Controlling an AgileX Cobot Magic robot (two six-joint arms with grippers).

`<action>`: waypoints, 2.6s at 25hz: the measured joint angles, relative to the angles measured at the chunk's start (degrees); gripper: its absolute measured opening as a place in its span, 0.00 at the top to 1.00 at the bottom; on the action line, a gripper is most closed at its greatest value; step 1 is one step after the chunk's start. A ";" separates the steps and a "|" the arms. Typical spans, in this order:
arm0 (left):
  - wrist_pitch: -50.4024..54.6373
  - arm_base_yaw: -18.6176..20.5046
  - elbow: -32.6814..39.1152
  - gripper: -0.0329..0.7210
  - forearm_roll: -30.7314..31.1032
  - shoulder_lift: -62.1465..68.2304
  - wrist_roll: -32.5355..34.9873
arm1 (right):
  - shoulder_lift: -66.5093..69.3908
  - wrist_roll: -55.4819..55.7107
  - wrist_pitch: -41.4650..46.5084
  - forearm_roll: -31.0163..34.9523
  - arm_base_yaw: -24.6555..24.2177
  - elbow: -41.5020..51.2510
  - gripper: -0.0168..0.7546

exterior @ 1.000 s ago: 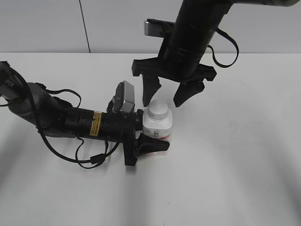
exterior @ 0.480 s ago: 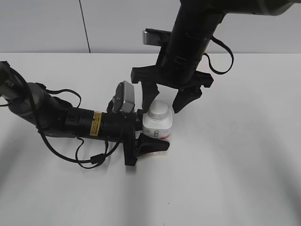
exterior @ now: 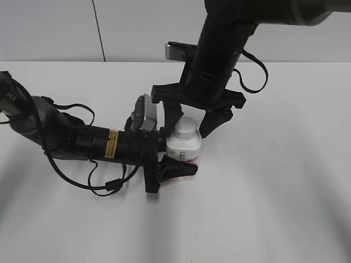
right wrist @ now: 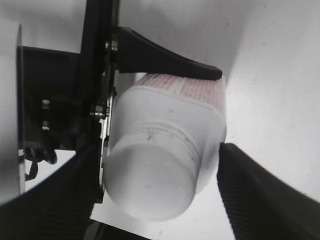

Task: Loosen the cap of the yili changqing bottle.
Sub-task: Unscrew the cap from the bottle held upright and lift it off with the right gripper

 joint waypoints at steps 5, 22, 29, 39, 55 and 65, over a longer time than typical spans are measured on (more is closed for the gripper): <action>0.00 0.00 0.00 0.43 0.00 0.00 0.00 | 0.19 0.25 0.43 -0.12 0.00 0.00 0.32; 0.20 -0.05 0.00 0.43 -0.24 0.00 -0.01 | 0.08 0.50 1.48 -0.29 0.00 -0.28 0.43; 0.20 -0.05 0.00 0.43 -0.29 0.00 -0.01 | 0.30 -3.21 2.64 -0.87 0.00 -1.76 0.45; 0.44 -0.05 0.00 0.44 -0.76 -0.07 -0.01 | 0.41 -11.16 2.72 -1.37 0.00 -2.29 0.46; 0.44 0.00 0.00 0.44 -0.27 -0.07 0.11 | 0.41 -53.70 3.15 -1.67 -0.06 -2.64 0.46; 0.32 0.00 0.00 0.44 0.01 -0.07 0.22 | 0.41 -69.20 3.10 -1.74 -0.06 -2.64 0.46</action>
